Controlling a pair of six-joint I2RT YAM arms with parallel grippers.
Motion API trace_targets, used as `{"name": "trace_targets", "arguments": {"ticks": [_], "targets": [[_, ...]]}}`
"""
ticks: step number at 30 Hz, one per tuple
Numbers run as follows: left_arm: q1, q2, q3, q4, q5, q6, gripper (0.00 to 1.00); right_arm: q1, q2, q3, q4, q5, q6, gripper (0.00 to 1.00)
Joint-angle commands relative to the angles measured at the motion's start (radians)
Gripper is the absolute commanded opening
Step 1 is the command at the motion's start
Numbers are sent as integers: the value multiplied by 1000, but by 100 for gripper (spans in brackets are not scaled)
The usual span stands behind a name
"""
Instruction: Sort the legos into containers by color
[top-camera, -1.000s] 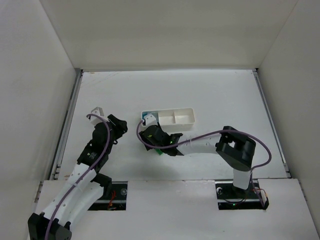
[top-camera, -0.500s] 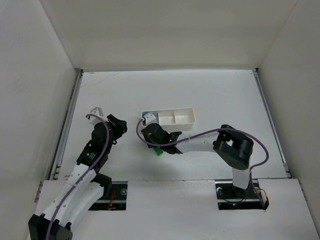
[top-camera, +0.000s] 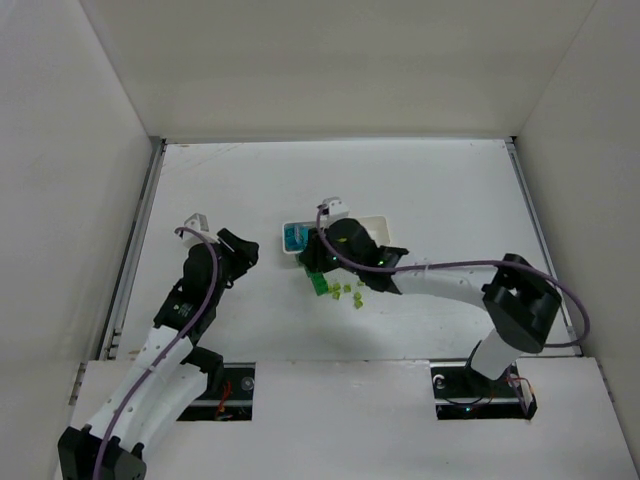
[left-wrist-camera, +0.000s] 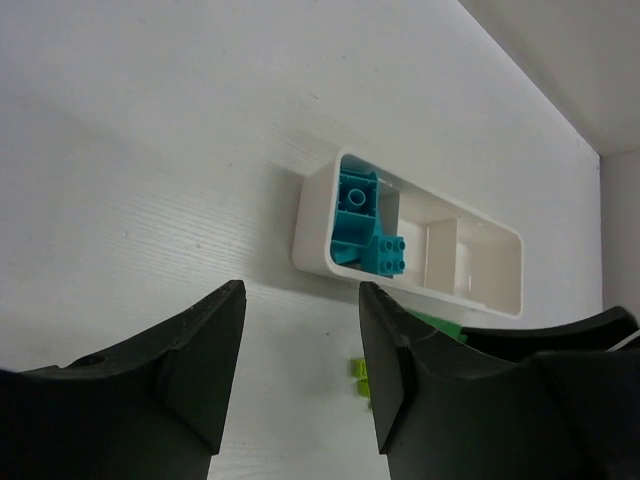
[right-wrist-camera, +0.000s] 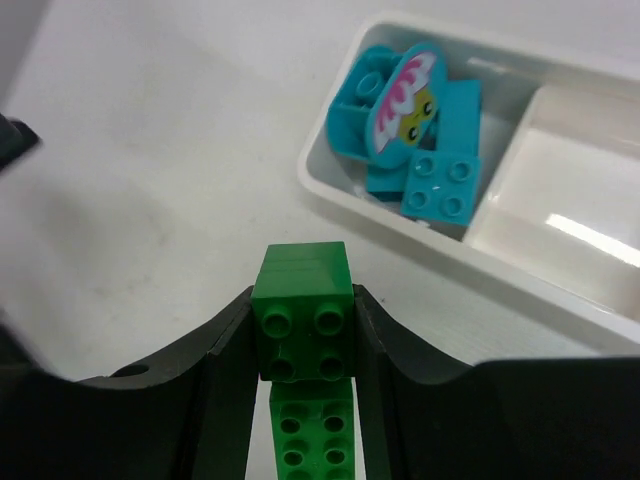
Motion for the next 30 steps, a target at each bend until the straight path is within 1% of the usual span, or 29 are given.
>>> {"name": "trace_targets", "arguments": {"ticks": [1, 4, 7, 9, 11, 14, 18, 21, 26, 30], "targets": [[21, 5, 61, 47, 111, -74, 47, -85, -116, -83, 149, -215, 165, 33], [40, 7, 47, 135, 233, -144, 48, -149, -173, -148, 232, -341, 260, 33], [54, 4, 0, 292, 351, -250, 49, -217, -200, -208, 344, -480, 381, 32], [49, 16, -40, 446, 408, -350, 49, -254, -200, -252, 474, -580, 490, 32], [37, 61, -65, 602, 451, -448, 48, -278, -193, -291, 607, -649, 600, 31], [6, 123, -77, 733, 474, -497, 47, -306, -188, -338, 775, -700, 731, 31], [-77, 202, -59, 771, 467, -490, 44, -326, -187, -378, 869, -713, 814, 31], [-117, 219, -43, 755, 441, -461, 44, -335, -193, -400, 905, -713, 846, 32], [-167, 248, -14, 739, 445, -436, 44, -352, -194, -412, 922, -710, 871, 32], [-175, 257, -2, 723, 447, -424, 44, -357, -194, -418, 944, -710, 880, 32]]}}
